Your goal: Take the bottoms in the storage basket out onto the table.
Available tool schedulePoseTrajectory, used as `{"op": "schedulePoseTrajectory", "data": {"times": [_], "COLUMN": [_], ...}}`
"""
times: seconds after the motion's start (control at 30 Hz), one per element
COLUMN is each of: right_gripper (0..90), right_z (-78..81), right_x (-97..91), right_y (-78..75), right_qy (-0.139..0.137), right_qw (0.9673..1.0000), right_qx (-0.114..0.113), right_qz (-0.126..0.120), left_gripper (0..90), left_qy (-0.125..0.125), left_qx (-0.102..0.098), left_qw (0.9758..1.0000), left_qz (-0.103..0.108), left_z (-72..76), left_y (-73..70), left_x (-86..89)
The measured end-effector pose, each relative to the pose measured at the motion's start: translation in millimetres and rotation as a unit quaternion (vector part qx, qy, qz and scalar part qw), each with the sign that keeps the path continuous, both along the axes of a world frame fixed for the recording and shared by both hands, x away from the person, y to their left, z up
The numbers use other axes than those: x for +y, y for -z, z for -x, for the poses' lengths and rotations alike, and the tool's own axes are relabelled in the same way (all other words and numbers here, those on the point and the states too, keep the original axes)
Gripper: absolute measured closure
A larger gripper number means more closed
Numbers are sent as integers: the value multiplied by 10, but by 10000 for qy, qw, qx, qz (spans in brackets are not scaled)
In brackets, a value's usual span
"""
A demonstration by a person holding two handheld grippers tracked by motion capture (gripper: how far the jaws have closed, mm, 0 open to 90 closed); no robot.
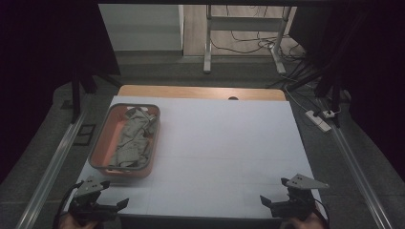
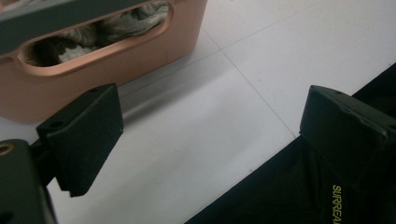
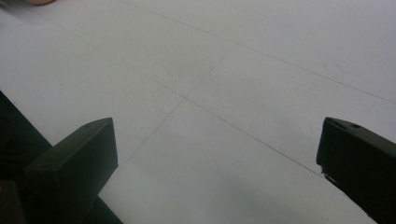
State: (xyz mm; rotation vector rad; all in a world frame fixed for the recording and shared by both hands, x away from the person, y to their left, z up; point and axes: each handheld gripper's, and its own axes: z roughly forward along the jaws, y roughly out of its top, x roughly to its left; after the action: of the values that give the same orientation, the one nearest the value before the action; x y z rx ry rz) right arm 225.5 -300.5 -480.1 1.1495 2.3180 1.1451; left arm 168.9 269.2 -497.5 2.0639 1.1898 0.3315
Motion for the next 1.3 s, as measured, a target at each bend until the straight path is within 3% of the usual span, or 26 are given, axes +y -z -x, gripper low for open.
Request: {"op": "schedulePoseTrajectory", "data": {"times": [0.37,0.53,0.83,1.03,1.13,1.3], "right_gripper": [4,4,4,4,4,4], "right_z": [22,22,21,18,14,7], "right_x": [65,61,57,49,54,57], "right_y": [8,8,5,3,4,8], "right_qy": [-333,-380,-364,-364,-379,-388], "right_qw": [9991,9991,9992,9992,9991,9991], "right_qx": [-46,-49,-52,-36,-12,24], "right_qz": [251,197,174,145,185,194], "left_gripper": [57,50,22,13,8,10], "left_qy": [-50,-110,-249,-322,-363,-285], "left_qx": [63,103,124,176,92,154], "left_qw": [9998,9997,9995,9992,9993,9995], "left_qz": [164,214,131,184,85,7], "left_z": [-11,-20,-23,-34,-17,-14], "left_y": [2,6,3,2,-9,-29], "left_x": [40,50,43,59,40,12]}}
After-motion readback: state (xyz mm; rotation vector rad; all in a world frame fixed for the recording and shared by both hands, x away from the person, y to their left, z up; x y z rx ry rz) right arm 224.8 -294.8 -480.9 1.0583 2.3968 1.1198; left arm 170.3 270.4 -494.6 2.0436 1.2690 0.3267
